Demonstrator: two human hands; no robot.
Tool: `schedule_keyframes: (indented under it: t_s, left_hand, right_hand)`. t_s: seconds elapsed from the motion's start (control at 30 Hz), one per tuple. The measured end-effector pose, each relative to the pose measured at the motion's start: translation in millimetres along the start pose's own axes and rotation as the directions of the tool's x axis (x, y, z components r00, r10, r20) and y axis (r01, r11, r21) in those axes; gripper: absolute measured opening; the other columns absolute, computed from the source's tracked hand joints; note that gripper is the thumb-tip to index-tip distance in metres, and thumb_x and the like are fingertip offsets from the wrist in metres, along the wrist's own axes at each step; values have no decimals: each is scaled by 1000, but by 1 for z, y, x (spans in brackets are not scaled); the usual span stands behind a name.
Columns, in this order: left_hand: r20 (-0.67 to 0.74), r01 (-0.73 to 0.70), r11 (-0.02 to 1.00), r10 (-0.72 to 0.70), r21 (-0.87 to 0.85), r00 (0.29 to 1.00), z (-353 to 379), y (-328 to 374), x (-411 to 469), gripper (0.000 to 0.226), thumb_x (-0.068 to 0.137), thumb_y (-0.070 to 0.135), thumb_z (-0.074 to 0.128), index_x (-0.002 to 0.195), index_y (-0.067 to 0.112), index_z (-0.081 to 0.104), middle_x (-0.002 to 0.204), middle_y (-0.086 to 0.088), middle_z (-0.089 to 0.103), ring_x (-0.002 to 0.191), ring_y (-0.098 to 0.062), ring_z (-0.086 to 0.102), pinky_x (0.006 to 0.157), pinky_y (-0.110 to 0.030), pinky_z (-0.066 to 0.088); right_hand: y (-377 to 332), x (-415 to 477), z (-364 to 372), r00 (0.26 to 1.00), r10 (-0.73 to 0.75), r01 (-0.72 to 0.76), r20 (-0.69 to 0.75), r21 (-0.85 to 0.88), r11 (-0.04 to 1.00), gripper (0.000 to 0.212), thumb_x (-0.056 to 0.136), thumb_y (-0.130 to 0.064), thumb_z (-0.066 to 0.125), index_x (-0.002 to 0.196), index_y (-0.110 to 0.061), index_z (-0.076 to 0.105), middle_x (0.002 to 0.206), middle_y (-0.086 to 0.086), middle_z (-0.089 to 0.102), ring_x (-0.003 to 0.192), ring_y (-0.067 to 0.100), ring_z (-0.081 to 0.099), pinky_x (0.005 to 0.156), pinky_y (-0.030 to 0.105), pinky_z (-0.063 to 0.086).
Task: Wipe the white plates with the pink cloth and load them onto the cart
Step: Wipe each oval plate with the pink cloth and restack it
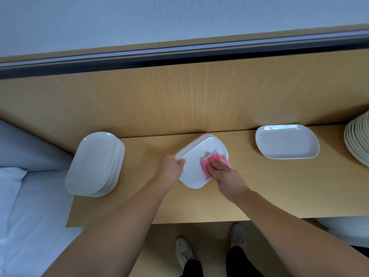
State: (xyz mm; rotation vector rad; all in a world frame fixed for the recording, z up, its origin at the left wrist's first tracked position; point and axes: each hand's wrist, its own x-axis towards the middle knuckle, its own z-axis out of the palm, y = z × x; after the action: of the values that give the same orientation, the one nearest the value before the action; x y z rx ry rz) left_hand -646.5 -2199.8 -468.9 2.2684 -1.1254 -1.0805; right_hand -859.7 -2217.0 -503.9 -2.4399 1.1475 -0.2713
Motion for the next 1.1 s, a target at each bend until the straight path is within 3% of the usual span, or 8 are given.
schedule_keyframes:
  t_s: [0.23,0.5,0.63,0.77,0.87,0.93,1.03,1.1]
  left_hand:
    - [-5,-21,999,21,32,1000,1,4,-2,26,92,30,57,102,9,68,89,-10,70,82,-29,68,72,-44,59]
    - [12,-5,1000,5,29,1000,5,1,1,27,91,30,57,105,10,68,93,-9,70,85,-28,67,73,-44,59]
    - [-17,-19,999,20,34,1000,7,-2,-1,27,94,30,56,105,7,66,94,-9,69,85,-26,66,73,-36,57]
    - [-64,-8,1000,10,24,998,10,-2,-1,28,95,29,54,108,7,65,98,-8,68,87,-24,63,72,-30,50]
    - [-68,10,1000,-9,12,998,12,-4,1,31,95,31,55,113,7,65,101,-8,69,89,-25,64,74,-29,51]
    - [-68,22,1000,-21,11,997,13,-5,1,32,95,30,55,114,8,67,101,-8,70,90,-25,65,72,-27,49]
    - [-65,34,999,-34,-10,997,13,-5,1,29,94,29,56,110,8,68,97,-8,71,88,-26,65,74,-30,51]
    - [-57,42,998,-44,-35,997,13,-2,-1,27,94,29,57,108,8,68,95,-7,70,86,-25,65,74,-31,53]
  right_hand:
    - [-6,21,10,987,-157,160,30,-192,968,68,53,15,76,117,-6,68,124,12,66,120,40,57,103,59,31]
    - [10,39,12,957,-263,281,120,-166,945,63,71,9,70,131,-10,60,139,12,55,135,37,42,113,54,20]
    - [29,53,-13,990,-51,59,134,-60,996,59,93,3,48,147,-19,41,157,2,31,146,27,23,116,39,27]
    - [34,58,-22,980,48,-28,191,-102,994,56,94,-2,48,147,-20,41,156,0,32,144,23,26,109,43,37]
    - [23,47,-5,984,-106,127,142,-152,980,63,74,8,61,133,-13,58,138,7,54,134,32,44,102,56,43]
    - [14,39,7,962,-230,256,144,-195,947,68,61,13,66,126,-9,64,132,10,61,131,36,48,109,61,31]
    - [4,27,11,938,-311,334,151,-157,929,68,68,15,63,131,-9,60,139,10,55,139,34,38,115,49,8]
    - [5,22,7,924,-353,371,147,-121,921,66,71,17,63,132,-10,59,140,9,54,139,33,37,116,48,10]
